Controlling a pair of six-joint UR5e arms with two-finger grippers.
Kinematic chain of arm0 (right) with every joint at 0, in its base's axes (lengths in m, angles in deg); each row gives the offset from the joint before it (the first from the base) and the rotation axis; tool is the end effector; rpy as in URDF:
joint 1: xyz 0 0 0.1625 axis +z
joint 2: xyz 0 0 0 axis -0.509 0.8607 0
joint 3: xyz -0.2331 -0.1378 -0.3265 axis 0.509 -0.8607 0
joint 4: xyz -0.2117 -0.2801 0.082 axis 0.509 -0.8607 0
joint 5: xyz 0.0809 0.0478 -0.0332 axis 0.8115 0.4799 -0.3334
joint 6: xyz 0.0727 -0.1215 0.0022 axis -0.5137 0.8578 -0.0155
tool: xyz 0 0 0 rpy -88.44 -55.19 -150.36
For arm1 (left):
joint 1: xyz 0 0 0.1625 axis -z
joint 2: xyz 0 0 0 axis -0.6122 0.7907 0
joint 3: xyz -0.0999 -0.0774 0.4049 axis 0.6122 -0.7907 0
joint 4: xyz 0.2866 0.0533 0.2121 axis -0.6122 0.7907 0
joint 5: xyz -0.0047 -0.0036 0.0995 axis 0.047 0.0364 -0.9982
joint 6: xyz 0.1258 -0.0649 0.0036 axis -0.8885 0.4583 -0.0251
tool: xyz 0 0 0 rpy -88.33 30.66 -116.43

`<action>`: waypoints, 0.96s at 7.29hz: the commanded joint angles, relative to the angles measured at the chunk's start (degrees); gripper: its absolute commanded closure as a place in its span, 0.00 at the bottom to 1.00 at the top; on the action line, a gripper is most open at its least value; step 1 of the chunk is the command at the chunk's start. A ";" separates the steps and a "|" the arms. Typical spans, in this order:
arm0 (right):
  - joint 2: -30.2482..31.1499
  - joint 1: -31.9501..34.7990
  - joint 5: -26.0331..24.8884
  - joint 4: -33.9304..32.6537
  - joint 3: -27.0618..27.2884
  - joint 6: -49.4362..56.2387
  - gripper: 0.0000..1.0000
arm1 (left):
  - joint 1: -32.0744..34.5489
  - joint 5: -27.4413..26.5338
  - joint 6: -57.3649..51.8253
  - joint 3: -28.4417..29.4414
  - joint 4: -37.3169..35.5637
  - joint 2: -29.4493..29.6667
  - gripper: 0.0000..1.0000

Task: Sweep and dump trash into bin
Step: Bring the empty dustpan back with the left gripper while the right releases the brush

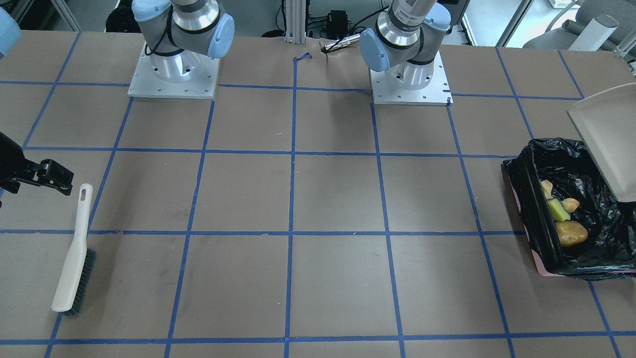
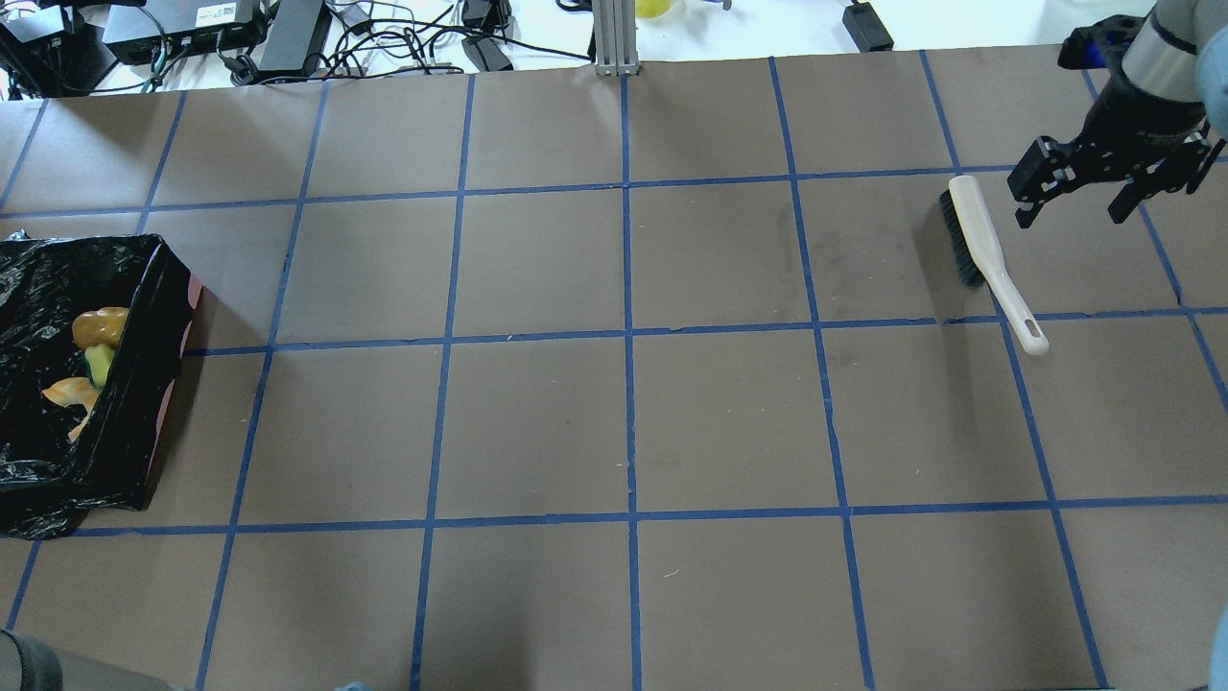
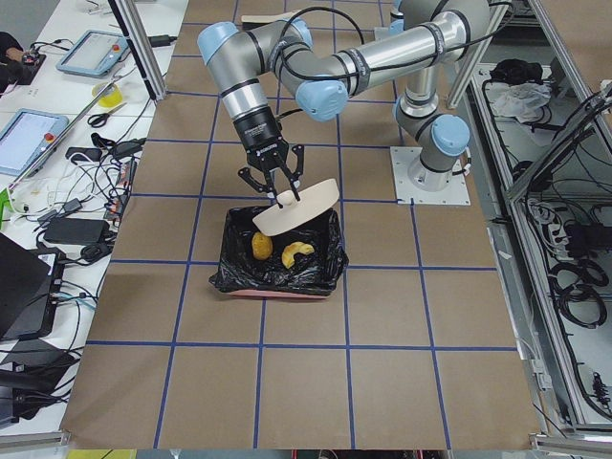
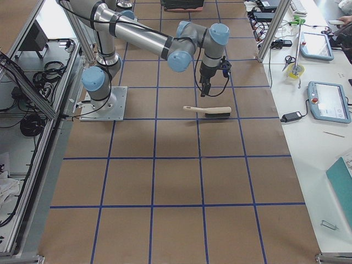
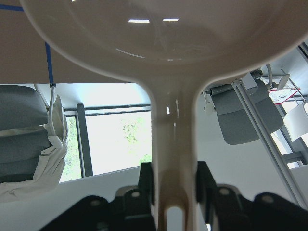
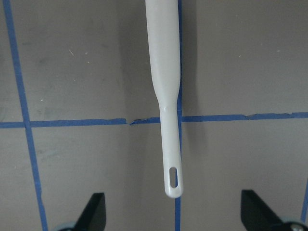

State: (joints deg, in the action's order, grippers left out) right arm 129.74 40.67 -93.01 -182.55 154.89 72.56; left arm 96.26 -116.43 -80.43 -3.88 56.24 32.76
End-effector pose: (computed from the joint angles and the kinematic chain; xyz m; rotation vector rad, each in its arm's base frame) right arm -0.0431 -0.5118 0.3691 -0.0092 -3.0914 -0.1136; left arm 0.2669 -0.4791 0.4995 1.5947 2.0312 1.1628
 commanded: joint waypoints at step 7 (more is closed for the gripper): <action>7.94 17.85 1.31 4.52 -2.07 -8.00 0.00 | 9.14 40.20 6.06 -0.84 -8.86 7.13 1.00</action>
State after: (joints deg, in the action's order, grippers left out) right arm 136.78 58.25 -92.26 -178.15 152.53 64.53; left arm 102.50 -84.12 -75.06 -3.89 51.07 36.81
